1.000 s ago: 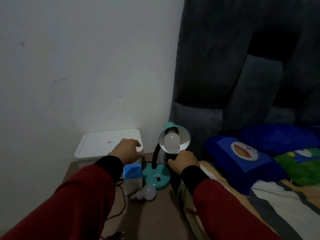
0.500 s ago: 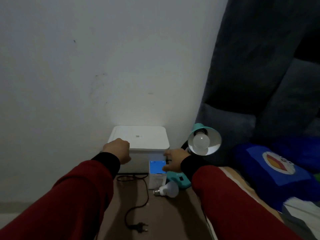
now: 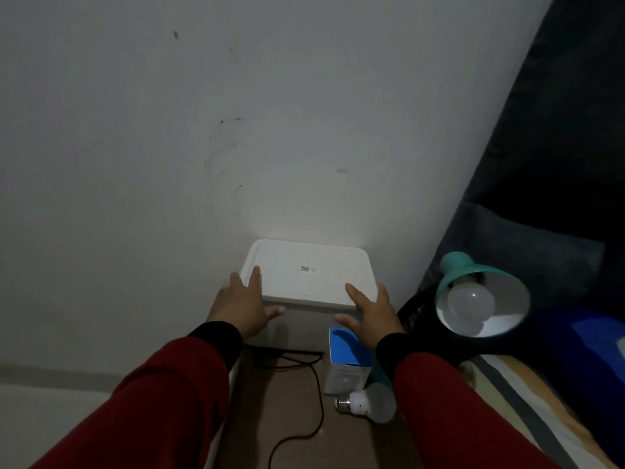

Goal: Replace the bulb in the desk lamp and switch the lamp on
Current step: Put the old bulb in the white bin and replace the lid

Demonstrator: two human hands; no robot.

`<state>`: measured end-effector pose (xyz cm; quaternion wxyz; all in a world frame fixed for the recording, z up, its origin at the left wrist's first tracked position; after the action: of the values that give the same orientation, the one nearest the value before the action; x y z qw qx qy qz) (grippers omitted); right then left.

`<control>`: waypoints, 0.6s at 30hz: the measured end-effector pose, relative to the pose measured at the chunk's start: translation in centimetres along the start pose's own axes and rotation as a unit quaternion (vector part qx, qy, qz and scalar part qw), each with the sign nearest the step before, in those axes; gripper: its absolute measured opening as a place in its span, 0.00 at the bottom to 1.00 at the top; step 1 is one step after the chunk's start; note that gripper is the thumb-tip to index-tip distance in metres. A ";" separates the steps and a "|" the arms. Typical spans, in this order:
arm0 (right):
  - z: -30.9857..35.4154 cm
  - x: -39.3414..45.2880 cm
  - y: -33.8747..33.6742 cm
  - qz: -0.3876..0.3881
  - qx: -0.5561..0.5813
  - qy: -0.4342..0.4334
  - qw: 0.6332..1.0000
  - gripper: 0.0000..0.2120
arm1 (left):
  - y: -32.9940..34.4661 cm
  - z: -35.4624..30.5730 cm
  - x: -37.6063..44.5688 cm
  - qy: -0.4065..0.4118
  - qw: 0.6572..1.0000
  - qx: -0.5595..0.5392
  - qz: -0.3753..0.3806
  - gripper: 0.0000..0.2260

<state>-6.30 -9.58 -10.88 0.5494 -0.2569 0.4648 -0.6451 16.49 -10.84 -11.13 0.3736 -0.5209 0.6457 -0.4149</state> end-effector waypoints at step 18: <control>1.9 0.2 -4.4 -0.040 0.058 -0.028 0.997 0.28 | -4.6 -0.3 0.6 0.046 0.987 -0.112 -0.109 0.33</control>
<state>-6.82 -10.54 -6.24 0.5499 -0.2610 0.4004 -0.6850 17.82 -11.87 -6.82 0.2356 -0.6070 0.6438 -0.4019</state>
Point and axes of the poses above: each hand's wrist, its own x-axis towards the middle knuckle, its own y-axis out of the palm, z = x × y, the point moved 3 cm from there along x, towards the middle knuckle, and after that the axes turned 15 degrees about y, right-handed, at the moved point
